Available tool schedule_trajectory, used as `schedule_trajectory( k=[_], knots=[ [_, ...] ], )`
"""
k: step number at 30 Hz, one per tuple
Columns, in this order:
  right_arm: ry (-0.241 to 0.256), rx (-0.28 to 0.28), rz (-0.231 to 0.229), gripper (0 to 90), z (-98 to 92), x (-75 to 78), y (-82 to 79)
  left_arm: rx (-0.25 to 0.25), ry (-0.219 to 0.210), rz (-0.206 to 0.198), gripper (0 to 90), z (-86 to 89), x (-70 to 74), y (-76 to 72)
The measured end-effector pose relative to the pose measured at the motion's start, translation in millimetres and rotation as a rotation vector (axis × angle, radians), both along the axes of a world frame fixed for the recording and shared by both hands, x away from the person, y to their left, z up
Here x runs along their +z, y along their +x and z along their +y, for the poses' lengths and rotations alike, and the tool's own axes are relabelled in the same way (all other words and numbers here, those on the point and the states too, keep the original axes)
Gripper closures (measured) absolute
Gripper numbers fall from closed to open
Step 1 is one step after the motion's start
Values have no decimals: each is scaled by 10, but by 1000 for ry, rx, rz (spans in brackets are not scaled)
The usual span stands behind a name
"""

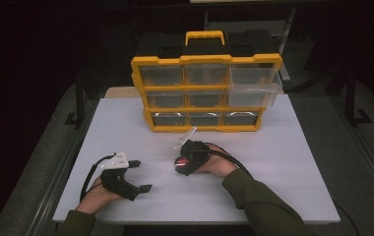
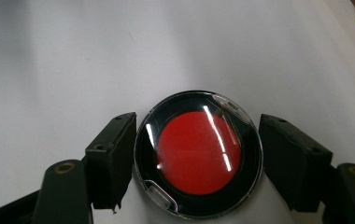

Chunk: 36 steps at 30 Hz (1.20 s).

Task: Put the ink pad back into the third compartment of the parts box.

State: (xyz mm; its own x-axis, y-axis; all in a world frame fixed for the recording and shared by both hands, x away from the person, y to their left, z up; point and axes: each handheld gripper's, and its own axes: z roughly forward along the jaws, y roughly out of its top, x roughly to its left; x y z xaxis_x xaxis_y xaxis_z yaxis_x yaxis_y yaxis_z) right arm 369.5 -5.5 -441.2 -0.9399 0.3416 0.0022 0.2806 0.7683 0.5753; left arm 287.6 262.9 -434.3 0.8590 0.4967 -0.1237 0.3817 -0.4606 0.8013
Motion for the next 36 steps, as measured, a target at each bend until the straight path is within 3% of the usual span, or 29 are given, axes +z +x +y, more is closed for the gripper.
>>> schedule_trajectory(
  k=[8,13,27,36],
  knots=[
    [0,-8,15,289,-33,55,-6,-3,-1,1,0,-6,0,-1],
    [-9,-10,0,289,-110,123,-2,-3,-1,0,0,-7,2,-3],
    [9,-59,30,289,-357,301,-33,-1,-1,-2,0,2,7,-2],
    [9,-90,16,290,-503,385,-80,0,-3,-2,0,7,10,-4]
  ],
)
